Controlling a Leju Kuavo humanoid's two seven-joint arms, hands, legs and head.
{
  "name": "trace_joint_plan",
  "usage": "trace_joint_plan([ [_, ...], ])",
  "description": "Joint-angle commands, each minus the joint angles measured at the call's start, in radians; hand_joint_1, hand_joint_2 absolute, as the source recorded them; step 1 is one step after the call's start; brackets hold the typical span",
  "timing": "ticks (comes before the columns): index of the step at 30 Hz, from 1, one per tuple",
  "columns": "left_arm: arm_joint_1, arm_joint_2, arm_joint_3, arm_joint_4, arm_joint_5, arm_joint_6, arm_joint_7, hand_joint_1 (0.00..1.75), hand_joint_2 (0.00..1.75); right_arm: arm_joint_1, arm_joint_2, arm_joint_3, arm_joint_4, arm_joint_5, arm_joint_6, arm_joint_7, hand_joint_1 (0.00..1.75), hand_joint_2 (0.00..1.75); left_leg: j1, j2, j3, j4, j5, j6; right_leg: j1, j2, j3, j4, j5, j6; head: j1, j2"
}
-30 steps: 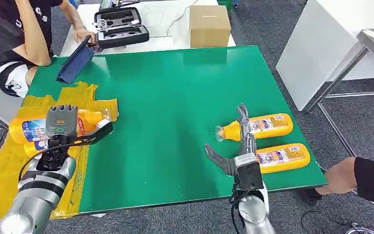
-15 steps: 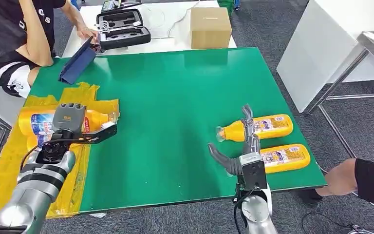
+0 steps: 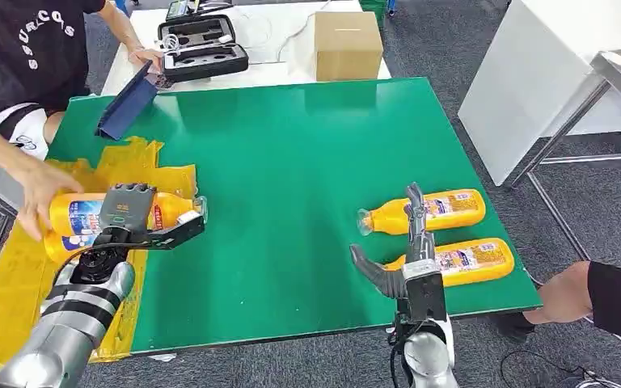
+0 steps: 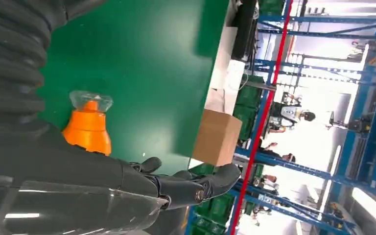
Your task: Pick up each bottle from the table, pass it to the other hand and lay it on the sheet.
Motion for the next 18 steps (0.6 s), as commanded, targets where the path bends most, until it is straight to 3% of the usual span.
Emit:
trace_joint_plan([
  [1,0.102,-0.046,0.09,-0.243,0.039,0.216,-0.025,1.75,1.75,-0.012,0.007,-0.018,0.044,-0.006,-0.006,-0.002,0.0,1.75,0.001,0.0,0.001,0.0,-0.001,-0.001,0.001,-0.001,0.001,0.0,-0.001,-0.001,0.0,0.0],
  [2,0.135,-0.058,0.127,-0.335,-0.023,0.285,-0.008,1.75,1.75,-0.009,0.006,-0.015,0.046,-0.006,-0.011,-0.003,0.0,1.75,0.001,0.0,0.001,0.001,-0.003,-0.001,0.001,-0.001,0.002,0.0,-0.002,-0.001,0.0,0.0],
  [5,0.24,-0.129,0.236,-0.622,-0.093,0.285,-0.084,1.75,1.75,0.001,0.007,-0.007,0.053,-0.008,-0.026,-0.009,0.0,1.75,0.001,0.002,-0.001,0.001,-0.003,-0.001,0.001,0.0,-0.001,0.0,-0.003,-0.001,0.001,0.0],
  [10,0.284,-0.154,0.255,-0.746,-0.13,0.285,-0.102,1.75,1.75,0.007,0.006,-0.004,0.055,-0.011,-0.034,-0.012,0.0,1.75,0.001,0.001,-0.002,0.002,-0.005,-0.001,0.001,0.0,-0.001,0.0,-0.004,-0.001,0.001,0.0],
  [16,0.293,-0.149,0.226,-0.727,-0.136,0.285,-0.082,1.75,1.75,0.011,0.011,-0.012,0.054,-0.012,-0.037,-0.012,0.0,1.75,0.001,0.001,0.003,0.001,-0.008,-0.002,0.002,-0.001,0.003,0.001,-0.006,-0.003,0.0,0.0],
  [17,0.293,-0.149,0.226,-0.727,-0.136,0.285,-0.082,1.75,1.75,0.011,0.011,-0.012,0.054,-0.012,-0.037,-0.012,0.0,1.75,0.001,0.0,-0.002,0.0,-0.005,-0.002,0.001,0.0,-0.002,0.0,-0.003,-0.002,0.001,0.0],
  [18,0.291,-0.078,0.117,-0.678,-0.168,0.285,0.061,1.75,1.75,0.009,0.008,-0.007,0.054,-0.015,-0.052,-0.015,0.0,1.75,0.001,0.0,-0.003,0.0,-0.004,-0.001,0.001,0.0,-0.003,-0.001,-0.003,-0.001,0.001,0.0],
])
